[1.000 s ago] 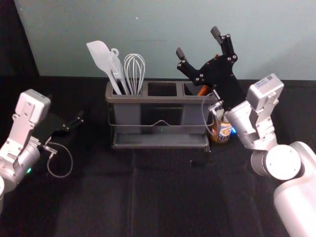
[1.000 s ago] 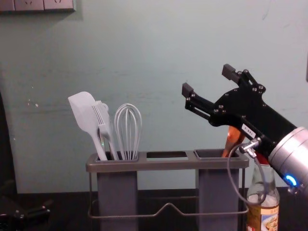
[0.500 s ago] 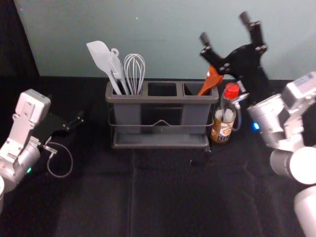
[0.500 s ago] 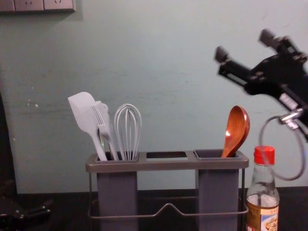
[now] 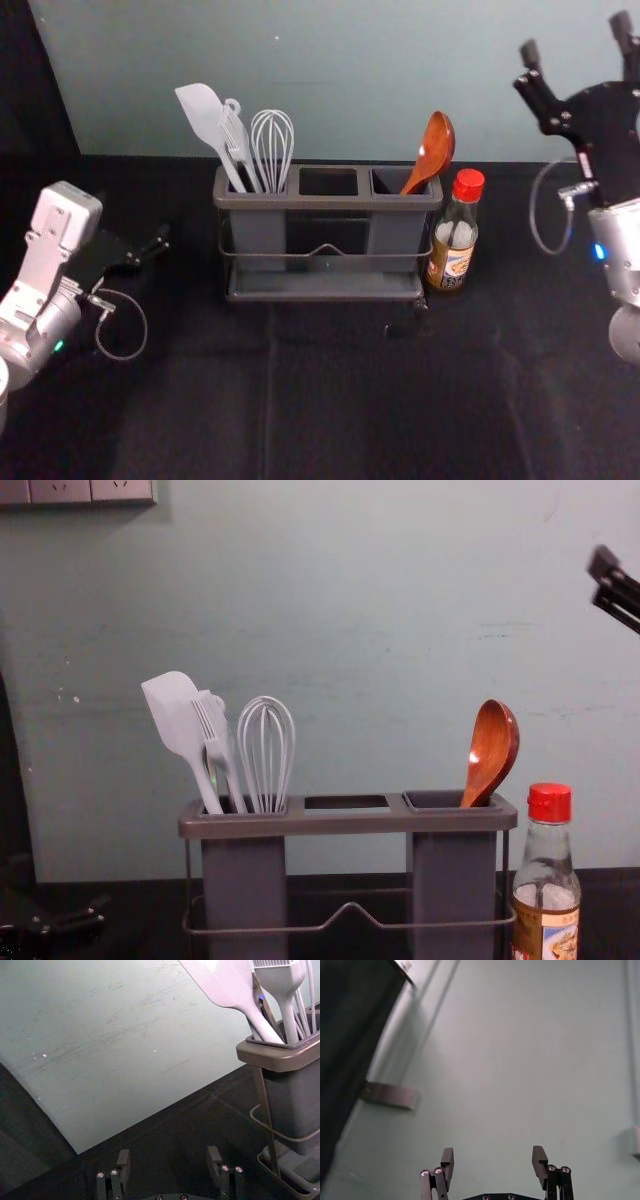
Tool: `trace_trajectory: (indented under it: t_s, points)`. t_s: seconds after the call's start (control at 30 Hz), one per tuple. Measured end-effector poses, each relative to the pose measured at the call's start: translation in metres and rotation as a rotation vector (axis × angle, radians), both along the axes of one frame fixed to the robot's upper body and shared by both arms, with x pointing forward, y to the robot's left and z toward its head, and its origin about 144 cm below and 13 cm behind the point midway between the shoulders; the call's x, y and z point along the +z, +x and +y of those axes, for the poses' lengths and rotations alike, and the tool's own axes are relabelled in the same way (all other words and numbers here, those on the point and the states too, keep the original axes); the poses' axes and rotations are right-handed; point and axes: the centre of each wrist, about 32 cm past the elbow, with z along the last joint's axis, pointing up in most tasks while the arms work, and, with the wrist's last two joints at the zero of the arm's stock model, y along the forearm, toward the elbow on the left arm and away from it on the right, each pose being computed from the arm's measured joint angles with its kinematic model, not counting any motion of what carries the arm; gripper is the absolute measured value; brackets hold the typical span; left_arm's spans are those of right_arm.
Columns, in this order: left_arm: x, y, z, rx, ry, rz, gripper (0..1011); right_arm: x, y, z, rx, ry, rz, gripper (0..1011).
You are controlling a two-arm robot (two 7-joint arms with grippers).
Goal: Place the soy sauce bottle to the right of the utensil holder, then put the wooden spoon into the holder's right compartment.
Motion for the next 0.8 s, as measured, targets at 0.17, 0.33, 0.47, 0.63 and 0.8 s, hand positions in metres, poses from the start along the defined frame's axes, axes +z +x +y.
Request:
trace_trajectory:
  t_s: [0.17, 0.33, 0.47, 0.63, 0.8]
  points:
    - [0.0, 0.0, 0.0, 0.0, 0.0, 0.0, 1005, -0.01, -0.006, -0.01, -0.12, 0.003, 0.109, 1002]
    - [0.0, 0.0, 0.0, 0.0, 0.0, 0.0, 1005, -0.017, -0.012, -0.014, -0.192, 0.003, 0.251, 1002]
    - [0.0, 0.0, 0.0, 0.0, 0.0, 0.0, 1005, -0.021, -0.017, -0.016, -0.221, 0.003, 0.383, 1002]
    - [0.0, 0.0, 0.0, 0.0, 0.0, 0.0, 1005, -0.026, -0.021, -0.019, -0.245, 0.003, 0.529, 1002]
    - [0.0, 0.0, 0.0, 0.0, 0.0, 0.0, 1005, -0.032, -0.024, -0.02, -0.256, -0.008, 0.646, 1002]
